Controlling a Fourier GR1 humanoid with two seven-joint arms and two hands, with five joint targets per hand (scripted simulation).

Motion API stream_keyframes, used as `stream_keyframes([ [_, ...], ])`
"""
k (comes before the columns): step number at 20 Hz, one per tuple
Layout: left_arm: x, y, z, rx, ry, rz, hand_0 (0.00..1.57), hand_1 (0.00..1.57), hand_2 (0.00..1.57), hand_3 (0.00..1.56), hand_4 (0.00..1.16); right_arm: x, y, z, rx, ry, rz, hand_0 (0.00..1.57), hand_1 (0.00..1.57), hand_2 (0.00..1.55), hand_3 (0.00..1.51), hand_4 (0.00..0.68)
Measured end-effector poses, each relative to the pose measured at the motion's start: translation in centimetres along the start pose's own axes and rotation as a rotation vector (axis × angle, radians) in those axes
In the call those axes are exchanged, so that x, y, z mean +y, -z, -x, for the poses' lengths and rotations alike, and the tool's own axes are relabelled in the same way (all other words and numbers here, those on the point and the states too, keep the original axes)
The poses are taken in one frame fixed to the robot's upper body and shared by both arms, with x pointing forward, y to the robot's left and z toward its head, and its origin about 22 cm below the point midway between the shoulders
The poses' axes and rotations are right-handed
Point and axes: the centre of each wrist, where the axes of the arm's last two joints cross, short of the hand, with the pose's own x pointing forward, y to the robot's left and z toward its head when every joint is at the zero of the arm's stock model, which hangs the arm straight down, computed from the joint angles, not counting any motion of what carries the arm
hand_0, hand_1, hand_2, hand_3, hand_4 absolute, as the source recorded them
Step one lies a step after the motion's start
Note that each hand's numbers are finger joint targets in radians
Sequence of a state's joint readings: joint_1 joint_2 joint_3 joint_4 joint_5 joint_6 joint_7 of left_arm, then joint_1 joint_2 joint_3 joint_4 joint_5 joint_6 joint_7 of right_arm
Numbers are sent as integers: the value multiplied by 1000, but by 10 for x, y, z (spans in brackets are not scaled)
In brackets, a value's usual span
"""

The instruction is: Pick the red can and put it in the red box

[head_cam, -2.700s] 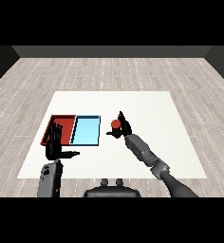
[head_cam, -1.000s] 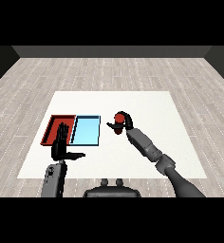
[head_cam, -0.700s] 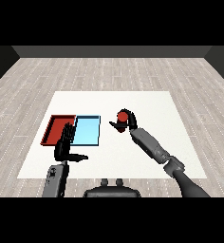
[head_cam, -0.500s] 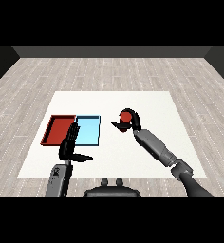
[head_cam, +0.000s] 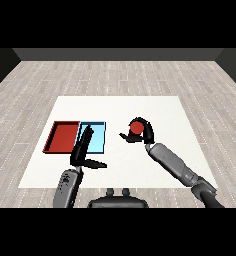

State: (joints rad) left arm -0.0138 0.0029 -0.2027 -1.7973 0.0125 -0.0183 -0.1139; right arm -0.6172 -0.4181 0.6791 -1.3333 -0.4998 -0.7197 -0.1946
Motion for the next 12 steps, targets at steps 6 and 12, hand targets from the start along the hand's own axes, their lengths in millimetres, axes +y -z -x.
stream_keyframes([
  [6,-25,19,-7,53,8,43,0,0,0,0,0,-7,-8,-18,-39,0,23,1509,1509,1467,1395,587],
  [12,-58,40,1,93,13,81,0,0,0,0,0,-7,-18,-35,-87,-3,7,1485,1485,1448,1385,558],
])
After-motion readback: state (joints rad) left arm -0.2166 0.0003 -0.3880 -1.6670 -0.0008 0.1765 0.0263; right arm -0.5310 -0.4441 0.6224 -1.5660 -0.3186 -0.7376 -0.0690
